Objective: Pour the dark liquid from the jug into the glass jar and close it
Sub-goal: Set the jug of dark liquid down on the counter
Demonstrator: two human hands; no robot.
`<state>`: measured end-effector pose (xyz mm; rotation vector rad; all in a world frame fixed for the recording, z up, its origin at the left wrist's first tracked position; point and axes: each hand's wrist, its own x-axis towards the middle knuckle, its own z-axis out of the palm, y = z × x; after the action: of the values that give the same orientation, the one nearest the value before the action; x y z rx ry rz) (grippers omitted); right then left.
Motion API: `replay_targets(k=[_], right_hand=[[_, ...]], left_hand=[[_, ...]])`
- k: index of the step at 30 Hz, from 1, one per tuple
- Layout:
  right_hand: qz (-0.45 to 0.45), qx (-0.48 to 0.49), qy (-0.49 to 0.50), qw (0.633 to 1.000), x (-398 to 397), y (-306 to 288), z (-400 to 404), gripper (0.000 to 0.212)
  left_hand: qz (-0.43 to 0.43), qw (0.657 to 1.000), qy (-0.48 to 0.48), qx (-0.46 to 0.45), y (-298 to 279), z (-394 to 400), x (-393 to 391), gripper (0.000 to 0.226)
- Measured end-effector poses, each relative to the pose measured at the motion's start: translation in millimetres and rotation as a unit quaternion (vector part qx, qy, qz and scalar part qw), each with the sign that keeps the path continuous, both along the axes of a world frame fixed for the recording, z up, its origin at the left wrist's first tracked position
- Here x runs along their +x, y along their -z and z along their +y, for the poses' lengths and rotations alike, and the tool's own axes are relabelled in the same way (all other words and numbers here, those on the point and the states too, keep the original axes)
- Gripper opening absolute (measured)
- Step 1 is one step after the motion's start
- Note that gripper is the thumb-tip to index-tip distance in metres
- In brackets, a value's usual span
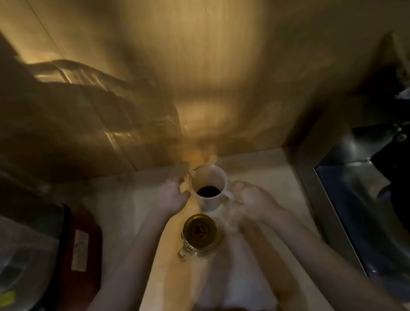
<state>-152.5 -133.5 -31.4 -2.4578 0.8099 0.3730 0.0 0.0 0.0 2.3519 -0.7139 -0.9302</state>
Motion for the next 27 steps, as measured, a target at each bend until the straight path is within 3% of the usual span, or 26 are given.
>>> replay_targets(k=[2,10,17,27], right_hand=[[-0.044,0.034,0.036,0.998,1,6,5,0.047],[-0.177,0.064,0.113,0.976,5,31,30,0.03],[-0.212,0.051,0.14,0.966,5,31,34,0.017],[-0.337,0.022,0.178,0.924,-14,-19,35,0.014]], left_hand=[[0.083,0.994,-0.048,-0.053,11,-1,4,0.053],[0.193,0.967,-0.088,-0.144,24,-7,-2,0.067],[0.219,0.956,-0.087,-0.174,16,-9,-8,0.056],[0.226,0.933,-0.097,-0.262,-30,-3,-28,0.063]])
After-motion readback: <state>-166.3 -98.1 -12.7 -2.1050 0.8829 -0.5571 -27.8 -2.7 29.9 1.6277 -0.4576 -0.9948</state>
